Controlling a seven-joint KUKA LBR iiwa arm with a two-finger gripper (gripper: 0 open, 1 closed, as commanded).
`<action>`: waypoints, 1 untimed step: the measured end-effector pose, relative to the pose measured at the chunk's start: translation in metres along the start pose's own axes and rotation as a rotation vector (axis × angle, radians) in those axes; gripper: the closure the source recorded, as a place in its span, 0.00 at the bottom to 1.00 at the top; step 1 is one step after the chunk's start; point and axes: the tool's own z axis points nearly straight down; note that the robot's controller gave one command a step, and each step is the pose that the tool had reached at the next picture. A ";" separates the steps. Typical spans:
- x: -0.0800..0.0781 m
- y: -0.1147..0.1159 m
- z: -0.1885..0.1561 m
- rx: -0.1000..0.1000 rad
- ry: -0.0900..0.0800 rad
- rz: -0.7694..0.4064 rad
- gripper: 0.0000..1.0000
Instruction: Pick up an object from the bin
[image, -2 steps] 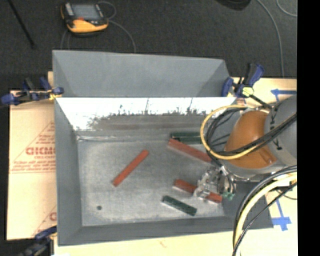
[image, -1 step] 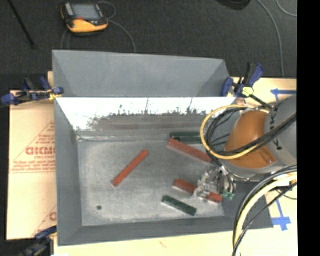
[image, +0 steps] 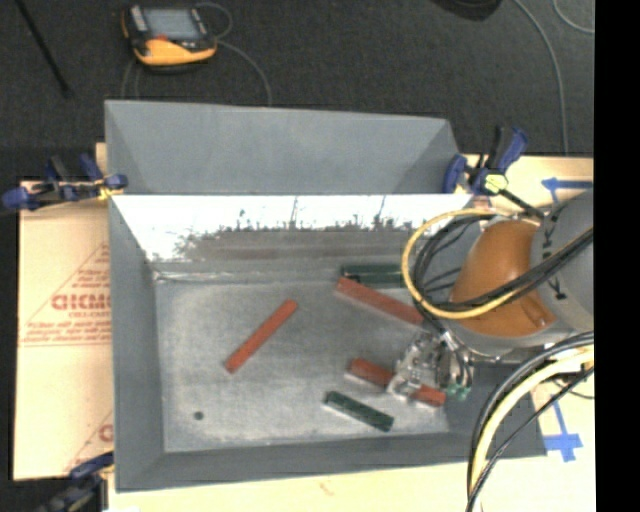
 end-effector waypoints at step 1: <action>0.001 0.000 -0.018 0.000 0.002 0.000 1.00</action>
Offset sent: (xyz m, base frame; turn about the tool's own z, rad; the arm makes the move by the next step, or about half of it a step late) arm -0.0001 -0.0003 0.0547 0.0000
